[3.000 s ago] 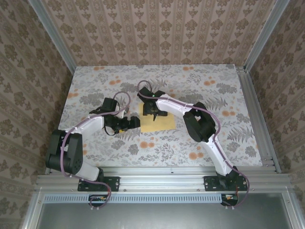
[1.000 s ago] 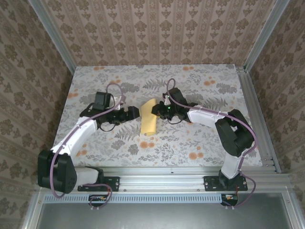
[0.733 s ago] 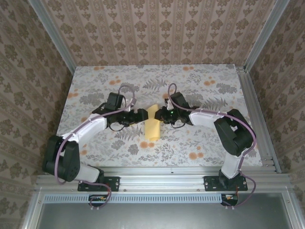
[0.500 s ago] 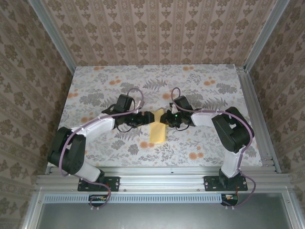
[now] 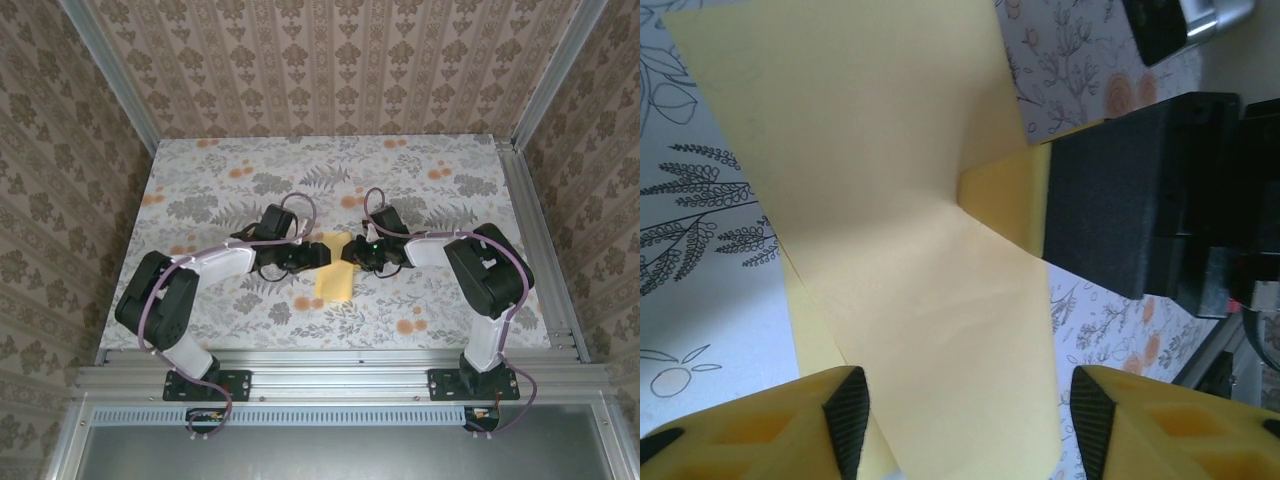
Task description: Fold a paper plane with a square sheet of paper (pick it up from the middle)
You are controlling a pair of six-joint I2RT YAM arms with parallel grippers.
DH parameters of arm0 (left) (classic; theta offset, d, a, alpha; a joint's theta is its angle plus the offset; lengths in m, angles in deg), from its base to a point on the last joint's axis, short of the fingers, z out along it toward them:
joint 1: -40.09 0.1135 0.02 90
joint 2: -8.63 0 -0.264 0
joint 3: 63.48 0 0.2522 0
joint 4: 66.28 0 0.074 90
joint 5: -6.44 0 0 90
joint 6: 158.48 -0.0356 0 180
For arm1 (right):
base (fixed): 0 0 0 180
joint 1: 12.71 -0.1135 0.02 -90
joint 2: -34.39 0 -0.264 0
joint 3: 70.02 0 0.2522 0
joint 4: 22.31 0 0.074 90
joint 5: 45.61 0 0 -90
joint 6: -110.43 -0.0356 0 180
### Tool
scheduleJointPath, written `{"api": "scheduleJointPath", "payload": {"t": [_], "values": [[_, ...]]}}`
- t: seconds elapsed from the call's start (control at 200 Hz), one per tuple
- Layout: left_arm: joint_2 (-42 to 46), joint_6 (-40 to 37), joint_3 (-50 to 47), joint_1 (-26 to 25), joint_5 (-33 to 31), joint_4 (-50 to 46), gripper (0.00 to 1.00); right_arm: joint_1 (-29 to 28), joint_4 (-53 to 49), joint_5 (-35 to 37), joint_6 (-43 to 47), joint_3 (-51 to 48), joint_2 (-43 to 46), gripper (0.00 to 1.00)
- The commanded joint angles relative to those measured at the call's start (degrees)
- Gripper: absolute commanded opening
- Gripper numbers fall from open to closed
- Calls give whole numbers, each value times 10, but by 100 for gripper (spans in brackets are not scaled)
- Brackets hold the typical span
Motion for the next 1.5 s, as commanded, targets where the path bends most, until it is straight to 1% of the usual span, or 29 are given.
{"api": "scheduleJointPath", "payload": {"t": [0.0,0.095,0.305,0.38,0.465,0.56,0.73,0.855,0.95,1.18,1.3,1.495], "values": [[-18,2,9,-12,0,19,55,2,24,23,-14,-10,15,30],[-31,6,10,-20,0,31,53,2,20,32,-15,-12,21,32],[-74,4,25,-29,1,41,44,1,19,33,-18,-17,29,34],[-83,3,27,-29,-5,41,43,0,16,34,-18,-18,33,34],[-92,-4,27,-29,-10,36,43,0,6,36,-10,-19,43,37],[-98,-7,30,-29,-11,33,43,0,-28,44,12,-15,62,43],[-103,-12,38,-29,-13,26,43,-3,-111,74,61,-4,92,49],[-101,-10,42,-29,-7,28,43,-8,-118,72,69,-6,92,51],[-95,-10,50,-29,-2,22,43,-17,-136,75,81,4,82,51],[-89,-20,64,-29,-1,-3,44,-26,-141,83,84,13,61,50],[-83,-21,66,-29,3,-8,45,-28,-136,93,76,18,54,40],[-50,-48,81,-27,-29,-70,50,-28,-129,113,51,22,46,35]]}}
